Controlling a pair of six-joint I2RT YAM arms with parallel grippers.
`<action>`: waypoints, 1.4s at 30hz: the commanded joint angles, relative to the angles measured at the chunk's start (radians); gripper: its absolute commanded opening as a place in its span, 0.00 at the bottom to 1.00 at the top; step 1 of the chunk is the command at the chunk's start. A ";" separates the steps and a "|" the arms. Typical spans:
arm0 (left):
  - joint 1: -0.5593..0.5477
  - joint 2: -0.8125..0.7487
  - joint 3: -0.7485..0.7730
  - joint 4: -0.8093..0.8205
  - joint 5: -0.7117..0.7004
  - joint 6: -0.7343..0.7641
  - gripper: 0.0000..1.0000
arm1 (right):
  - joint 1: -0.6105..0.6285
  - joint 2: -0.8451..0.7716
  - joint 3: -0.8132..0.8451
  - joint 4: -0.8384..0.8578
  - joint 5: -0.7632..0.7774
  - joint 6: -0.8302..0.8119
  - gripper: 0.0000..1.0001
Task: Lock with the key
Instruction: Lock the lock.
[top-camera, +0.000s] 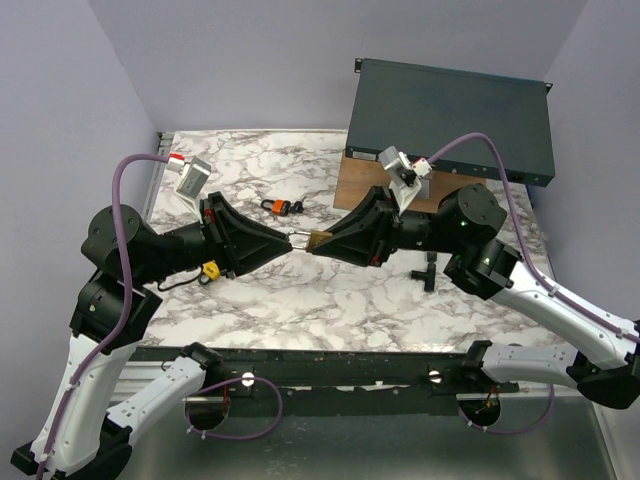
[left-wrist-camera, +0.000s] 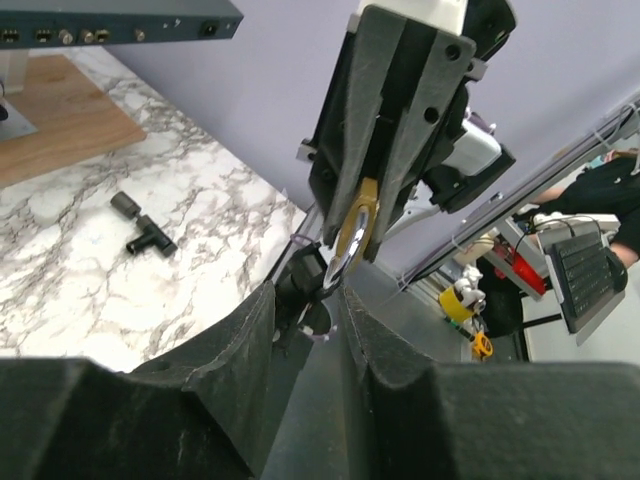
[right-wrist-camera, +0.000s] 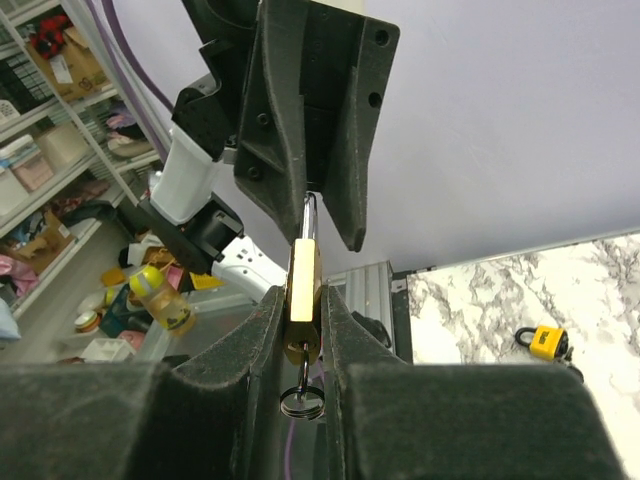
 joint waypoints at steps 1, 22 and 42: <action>-0.006 -0.012 0.008 -0.058 0.052 0.069 0.32 | 0.006 -0.041 -0.013 -0.109 -0.006 -0.027 0.01; -0.015 0.011 -0.013 -0.094 0.053 0.177 0.31 | 0.008 -0.029 -0.009 -0.140 -0.029 -0.012 0.01; -0.024 0.004 -0.041 -0.037 0.096 0.187 0.11 | 0.008 -0.002 0.005 -0.133 -0.015 -0.001 0.01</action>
